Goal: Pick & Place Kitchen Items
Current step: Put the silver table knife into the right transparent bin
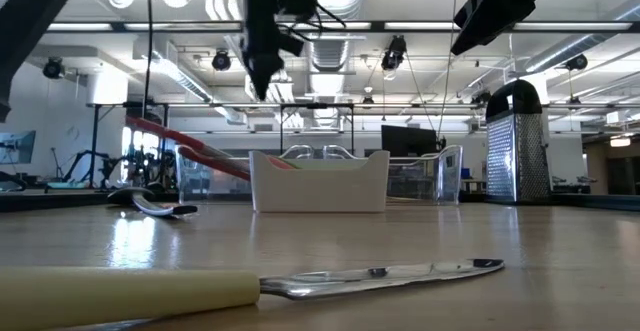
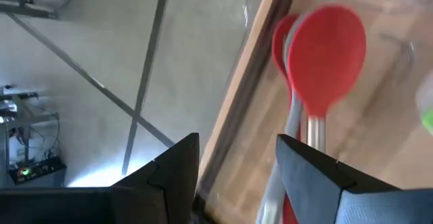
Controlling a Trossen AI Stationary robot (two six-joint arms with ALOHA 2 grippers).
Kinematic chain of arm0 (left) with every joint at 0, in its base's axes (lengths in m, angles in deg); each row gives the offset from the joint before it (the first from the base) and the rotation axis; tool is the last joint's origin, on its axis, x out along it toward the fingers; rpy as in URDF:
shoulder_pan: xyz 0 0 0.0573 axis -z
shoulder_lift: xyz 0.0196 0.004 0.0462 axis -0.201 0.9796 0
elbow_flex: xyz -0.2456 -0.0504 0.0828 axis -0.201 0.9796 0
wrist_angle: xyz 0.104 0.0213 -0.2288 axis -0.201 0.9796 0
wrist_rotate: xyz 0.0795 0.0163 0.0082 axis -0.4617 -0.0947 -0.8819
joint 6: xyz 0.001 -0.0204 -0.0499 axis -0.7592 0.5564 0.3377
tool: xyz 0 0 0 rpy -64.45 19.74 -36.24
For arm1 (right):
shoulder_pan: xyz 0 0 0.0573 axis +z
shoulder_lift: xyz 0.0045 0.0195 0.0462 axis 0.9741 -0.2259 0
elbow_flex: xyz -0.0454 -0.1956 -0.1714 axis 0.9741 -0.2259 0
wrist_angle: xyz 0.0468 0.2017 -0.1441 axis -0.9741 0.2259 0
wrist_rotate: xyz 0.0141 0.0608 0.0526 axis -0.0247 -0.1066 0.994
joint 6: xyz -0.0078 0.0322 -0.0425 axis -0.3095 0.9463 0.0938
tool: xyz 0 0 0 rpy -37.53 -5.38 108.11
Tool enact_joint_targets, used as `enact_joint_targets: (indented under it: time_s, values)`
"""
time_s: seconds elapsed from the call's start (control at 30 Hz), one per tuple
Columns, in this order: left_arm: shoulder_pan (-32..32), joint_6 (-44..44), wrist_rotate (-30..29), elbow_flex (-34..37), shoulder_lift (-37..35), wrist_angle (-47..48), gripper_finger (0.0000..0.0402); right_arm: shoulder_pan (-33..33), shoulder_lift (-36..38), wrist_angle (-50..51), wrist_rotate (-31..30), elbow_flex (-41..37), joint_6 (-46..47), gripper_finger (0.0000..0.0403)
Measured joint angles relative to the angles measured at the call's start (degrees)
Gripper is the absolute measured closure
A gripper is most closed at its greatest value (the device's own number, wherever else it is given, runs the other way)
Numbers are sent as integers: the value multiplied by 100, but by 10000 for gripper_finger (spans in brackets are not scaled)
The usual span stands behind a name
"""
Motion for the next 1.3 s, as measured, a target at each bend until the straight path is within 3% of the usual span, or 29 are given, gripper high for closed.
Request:
enact_joint_targets:
  time_s: [0.3, 0.47, 0.8, 1.07, 1.3]
  values:
    - [129, 1030, 88, 28, -1065, 1108, 202, 0, 0, 0, 1, 0, 6, 385]
    - [331, 1623, 551, 34, -1634, 1259, 202, 0, 0, 0, 1, 0, 18, 385]
    - [1475, 2890, 772, 192, -2419, 1245, 202, 2, 0, -79, 4, 55, 21, 385]
    - [2990, 3683, 421, 1329, -2637, 701, 202, 98, -1, -121, 623, 63, 752, 385]
    - [4136, 3755, 169, 2952, -2642, -1166, 202, 803, -2, -63, 461, 66, 1323, 385]
